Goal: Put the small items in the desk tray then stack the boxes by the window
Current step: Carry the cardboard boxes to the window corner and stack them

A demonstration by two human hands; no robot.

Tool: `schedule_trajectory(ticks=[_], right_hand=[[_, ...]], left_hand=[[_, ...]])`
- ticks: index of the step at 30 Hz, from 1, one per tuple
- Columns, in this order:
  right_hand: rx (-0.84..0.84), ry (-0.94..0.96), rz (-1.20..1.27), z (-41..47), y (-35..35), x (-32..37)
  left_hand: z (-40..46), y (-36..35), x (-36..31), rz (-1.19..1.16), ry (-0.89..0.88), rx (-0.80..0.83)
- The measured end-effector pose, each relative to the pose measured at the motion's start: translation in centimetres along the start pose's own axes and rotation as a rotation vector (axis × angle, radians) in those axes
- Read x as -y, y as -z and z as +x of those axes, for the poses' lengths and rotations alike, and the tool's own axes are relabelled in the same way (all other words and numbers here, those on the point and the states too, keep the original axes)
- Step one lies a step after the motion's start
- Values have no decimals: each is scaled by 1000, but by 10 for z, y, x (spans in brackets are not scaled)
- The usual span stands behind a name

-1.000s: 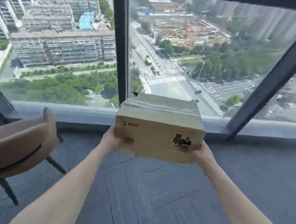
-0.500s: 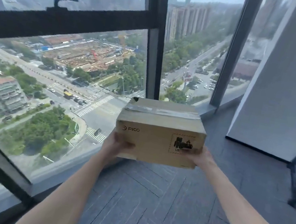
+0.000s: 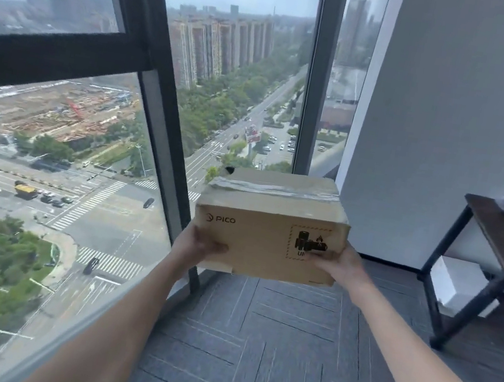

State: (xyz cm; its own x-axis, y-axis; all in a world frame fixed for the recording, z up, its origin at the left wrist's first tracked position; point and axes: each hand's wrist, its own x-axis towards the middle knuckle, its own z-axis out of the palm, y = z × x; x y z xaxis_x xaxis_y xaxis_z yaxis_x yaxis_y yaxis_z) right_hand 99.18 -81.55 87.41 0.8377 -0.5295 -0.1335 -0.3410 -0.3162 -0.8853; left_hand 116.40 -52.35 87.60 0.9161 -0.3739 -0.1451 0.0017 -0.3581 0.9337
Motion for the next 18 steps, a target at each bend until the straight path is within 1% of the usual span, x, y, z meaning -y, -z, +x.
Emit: schedule_trajectory(ticks=[2,4,8,10,14,18], right_hand=[[-33,-11,2,37,1,14],[-29,-44,22,80,0,24],[-80,-112,47,172,-6,41],[-116,-127,68,206,-8,51],[-190,-148,70,277,-8,67],[-215,-162,65,347,-2,71]], left_hand=[[51,-5,-7,1,-36,55],[110,-5,-12,-12,-81,112],[225,-4,-34,3,-100,182],[266,-5,-48,-3,-111,212],[360,-11,-66,-3,-97,267],[441,-28,-72,-17,-70,288]])
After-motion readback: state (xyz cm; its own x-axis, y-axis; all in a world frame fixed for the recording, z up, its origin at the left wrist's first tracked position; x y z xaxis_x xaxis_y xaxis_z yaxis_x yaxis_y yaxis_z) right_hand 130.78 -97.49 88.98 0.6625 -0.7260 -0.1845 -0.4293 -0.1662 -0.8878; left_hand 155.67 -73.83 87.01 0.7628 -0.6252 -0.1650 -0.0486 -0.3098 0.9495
